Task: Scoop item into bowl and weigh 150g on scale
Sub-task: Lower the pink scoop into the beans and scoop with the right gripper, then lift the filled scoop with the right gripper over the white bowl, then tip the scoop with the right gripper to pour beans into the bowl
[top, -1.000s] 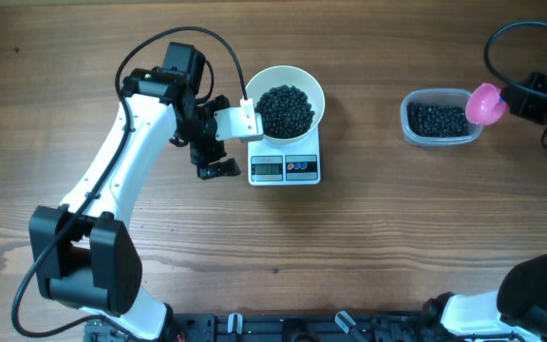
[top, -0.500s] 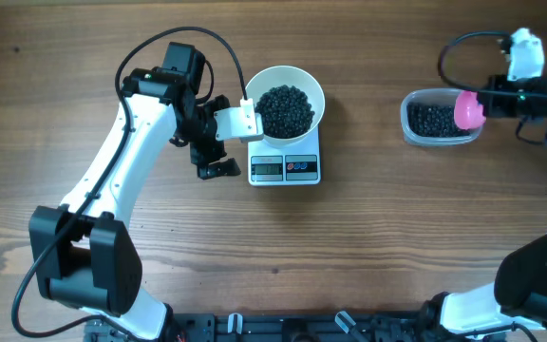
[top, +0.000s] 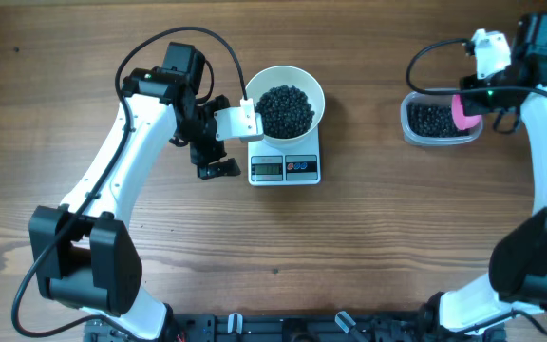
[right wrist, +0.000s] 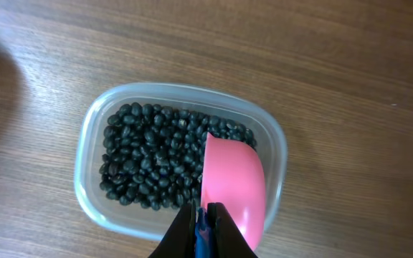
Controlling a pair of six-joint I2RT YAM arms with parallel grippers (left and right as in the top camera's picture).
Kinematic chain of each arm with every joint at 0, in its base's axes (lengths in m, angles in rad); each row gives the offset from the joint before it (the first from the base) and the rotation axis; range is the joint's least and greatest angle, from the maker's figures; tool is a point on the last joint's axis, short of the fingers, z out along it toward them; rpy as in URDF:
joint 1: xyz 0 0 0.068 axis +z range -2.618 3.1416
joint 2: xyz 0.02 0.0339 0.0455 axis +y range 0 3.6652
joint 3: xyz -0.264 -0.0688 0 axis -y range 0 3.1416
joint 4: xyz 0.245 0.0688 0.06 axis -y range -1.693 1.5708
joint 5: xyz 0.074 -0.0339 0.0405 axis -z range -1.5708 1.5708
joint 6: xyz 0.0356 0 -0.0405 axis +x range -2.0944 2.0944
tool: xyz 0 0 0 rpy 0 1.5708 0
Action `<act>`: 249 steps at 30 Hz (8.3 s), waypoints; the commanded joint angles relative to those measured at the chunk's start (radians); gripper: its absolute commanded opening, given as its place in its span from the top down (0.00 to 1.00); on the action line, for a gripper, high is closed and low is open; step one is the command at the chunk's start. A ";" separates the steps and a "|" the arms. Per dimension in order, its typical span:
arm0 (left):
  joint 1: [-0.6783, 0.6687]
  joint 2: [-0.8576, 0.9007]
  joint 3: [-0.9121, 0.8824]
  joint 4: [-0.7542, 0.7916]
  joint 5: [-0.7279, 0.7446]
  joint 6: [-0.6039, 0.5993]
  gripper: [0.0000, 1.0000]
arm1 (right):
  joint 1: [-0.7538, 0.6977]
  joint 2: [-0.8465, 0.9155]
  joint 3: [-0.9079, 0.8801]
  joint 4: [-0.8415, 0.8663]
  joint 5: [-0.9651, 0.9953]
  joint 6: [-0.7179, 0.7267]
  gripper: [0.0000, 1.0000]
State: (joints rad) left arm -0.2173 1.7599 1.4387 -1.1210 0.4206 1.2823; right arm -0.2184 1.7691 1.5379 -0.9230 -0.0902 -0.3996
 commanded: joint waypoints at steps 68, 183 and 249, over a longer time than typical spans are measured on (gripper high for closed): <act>-0.003 0.004 -0.006 -0.001 0.024 0.019 0.00 | -0.207 0.234 0.006 0.099 -0.528 0.351 0.96; 0.023 0.004 -0.006 -0.001 0.024 0.019 0.00 | 0.490 0.161 0.121 0.472 -0.553 0.033 0.96; 0.023 0.004 -0.006 0.003 0.024 0.019 0.00 | 0.494 0.040 0.121 0.384 -0.494 -0.010 0.96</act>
State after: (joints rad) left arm -0.1970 1.7599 1.4387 -1.1175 0.4206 1.2823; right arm 0.2733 1.8256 1.6405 -0.5446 -0.5751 -0.4240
